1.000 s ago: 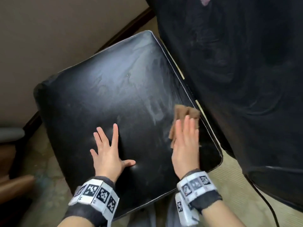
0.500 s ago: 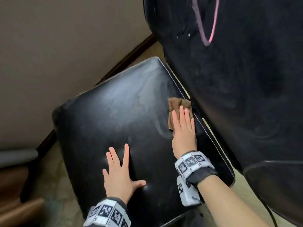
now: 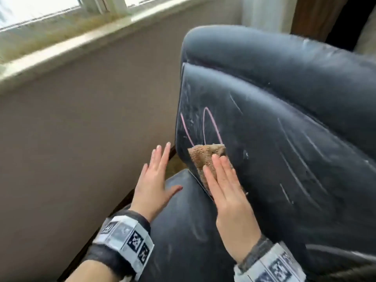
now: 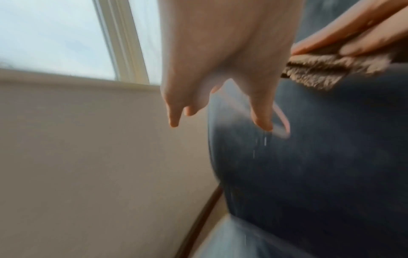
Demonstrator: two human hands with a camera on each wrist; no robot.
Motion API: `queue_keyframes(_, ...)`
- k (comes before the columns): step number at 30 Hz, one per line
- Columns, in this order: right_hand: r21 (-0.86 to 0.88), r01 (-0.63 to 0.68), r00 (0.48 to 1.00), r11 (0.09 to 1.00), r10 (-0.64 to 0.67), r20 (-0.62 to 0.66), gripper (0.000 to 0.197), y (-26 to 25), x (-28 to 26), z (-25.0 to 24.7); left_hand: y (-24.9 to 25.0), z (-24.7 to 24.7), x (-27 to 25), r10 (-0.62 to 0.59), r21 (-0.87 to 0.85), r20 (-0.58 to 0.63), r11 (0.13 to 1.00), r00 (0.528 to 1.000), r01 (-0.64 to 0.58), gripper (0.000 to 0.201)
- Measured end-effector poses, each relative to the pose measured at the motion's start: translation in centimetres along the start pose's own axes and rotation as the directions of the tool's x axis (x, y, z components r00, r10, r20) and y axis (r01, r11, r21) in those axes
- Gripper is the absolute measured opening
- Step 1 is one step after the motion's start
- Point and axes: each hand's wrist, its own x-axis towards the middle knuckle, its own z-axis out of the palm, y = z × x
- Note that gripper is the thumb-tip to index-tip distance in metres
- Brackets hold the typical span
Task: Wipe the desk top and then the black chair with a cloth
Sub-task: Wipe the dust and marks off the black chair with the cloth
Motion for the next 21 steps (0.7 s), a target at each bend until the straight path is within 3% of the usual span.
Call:
queue_keyframes(4,-0.208,-0.010,0.989,0.978,-0.021,-0.148,0.055,0.6,2.4,-9.7,7.9,-6.6,4.6,0.287,0.053,-0.208,0.958,0.935,-0.282,0.113)
queue_keyframes(7,-0.387,-0.088,0.979,0.918,0.009,-0.202,0.052,3.1,2.6,-14.1,12.3,-10.4,7.2,0.508,0.283,-0.219,0.850,0.833,-0.444,0.118)
queue_keyframes(9,-0.486,-0.091,0.988,0.869,0.018,-0.153,0.055,4.9,2.9,-15.0,14.5,-12.2,9.2,0.577,0.380,-0.174,0.787,0.798,-0.486,0.118)
queue_keyframes(12,-0.583,-0.022,0.996,0.812,-0.030,-0.080,0.056,6.2,3.6,-14.0,16.5,-13.3,12.0,0.513,0.465,-0.035,0.768,0.858,-0.440,0.111)
queue_keyframes(15,-0.613,0.009,0.992,0.790,-0.084,-0.094,0.056,6.7,4.8,-13.0,16.4,-12.2,13.3,0.379,0.447,0.052,0.819,0.924,-0.361,0.110)
queue_keyframes(17,-0.620,0.042,0.986,0.783,-0.131,-0.099,0.056,7.3,5.6,-12.6,15.9,-11.8,13.9,0.363,0.476,0.018,0.816,0.932,-0.327,0.112)
queue_keyframes(21,-0.569,0.135,0.977,0.811,-0.204,-0.059,0.049,8.1,7.2,-11.4,16.3,-13.2,15.3,0.434,0.551,-0.057,0.765,0.899,-0.334,0.103)
